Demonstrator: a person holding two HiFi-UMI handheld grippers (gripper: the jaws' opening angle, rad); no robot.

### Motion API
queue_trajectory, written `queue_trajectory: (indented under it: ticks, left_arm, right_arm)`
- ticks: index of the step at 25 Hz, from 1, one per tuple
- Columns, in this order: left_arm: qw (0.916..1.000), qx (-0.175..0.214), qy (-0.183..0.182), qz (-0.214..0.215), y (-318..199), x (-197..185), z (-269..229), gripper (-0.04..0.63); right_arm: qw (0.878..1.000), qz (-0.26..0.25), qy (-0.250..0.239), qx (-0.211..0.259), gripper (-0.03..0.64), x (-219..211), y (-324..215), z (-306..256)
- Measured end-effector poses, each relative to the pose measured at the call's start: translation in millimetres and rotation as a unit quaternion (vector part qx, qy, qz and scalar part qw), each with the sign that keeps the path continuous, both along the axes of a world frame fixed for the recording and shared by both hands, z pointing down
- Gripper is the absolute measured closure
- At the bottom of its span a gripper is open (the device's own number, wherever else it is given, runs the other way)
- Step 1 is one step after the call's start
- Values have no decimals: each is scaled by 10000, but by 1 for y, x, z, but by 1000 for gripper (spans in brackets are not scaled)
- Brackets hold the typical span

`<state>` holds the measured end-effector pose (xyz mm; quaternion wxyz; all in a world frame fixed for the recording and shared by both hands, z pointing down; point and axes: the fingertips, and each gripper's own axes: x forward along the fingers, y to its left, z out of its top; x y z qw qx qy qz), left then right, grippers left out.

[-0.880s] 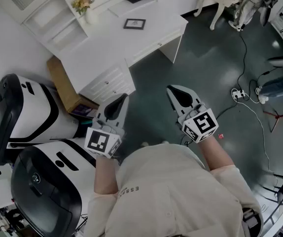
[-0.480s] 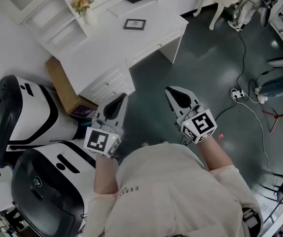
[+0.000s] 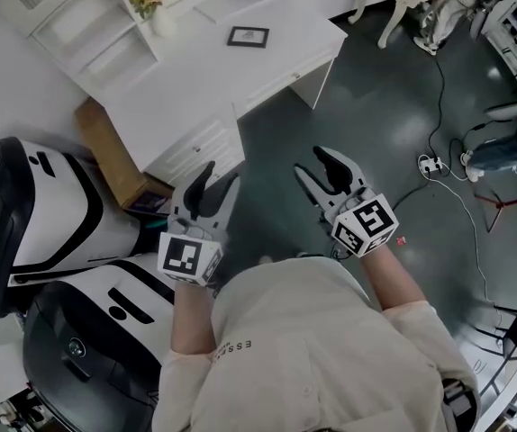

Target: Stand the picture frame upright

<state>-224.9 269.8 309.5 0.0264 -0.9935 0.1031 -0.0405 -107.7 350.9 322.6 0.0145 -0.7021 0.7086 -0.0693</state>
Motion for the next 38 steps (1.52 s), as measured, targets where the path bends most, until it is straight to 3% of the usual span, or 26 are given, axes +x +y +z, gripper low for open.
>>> queue_trajectory:
  ticks: [8, 12, 15, 23, 26, 31, 35, 38]
  left_arm:
    - [9992, -395, 13, 8, -40, -20, 17, 417]
    - [9991, -379, -47, 194, -41, -8, 24, 417]
    - [9993, -307, -213, 98, -49, 10, 30, 417]
    - [9958, -516, -306, -697, -91, 81, 35, 417]
    - [9931, -542, -369, -969, -105, 119, 35, 417]
    - [9867, -634, -316, -1464, -136, 180, 43, 417]
    - [9844, -702, -306, -1582, -152, 223, 51, 417]
    - [9859, -772, -402, -1432, -159, 246, 57, 417]
  right_arm:
    - [9997, 61, 67, -228, 414, -10, -34, 11]
    - [9993, -251, -157, -243, 414, -3, -50, 19]
    - [9984, -438, -233, -252, 414, 13, -67, 28]
    - [9906, -1232, -380, -460, 414, 95, -127, 47]
    - [9868, -1474, -230, -637, 414, 138, -149, 51]
    - [9827, -1592, -102, -940, 414, 211, -184, 62]
    - [9795, -1660, -21, -1143, 414, 256, -206, 72]
    - [9777, -1644, 11, -1307, 414, 276, -222, 82]
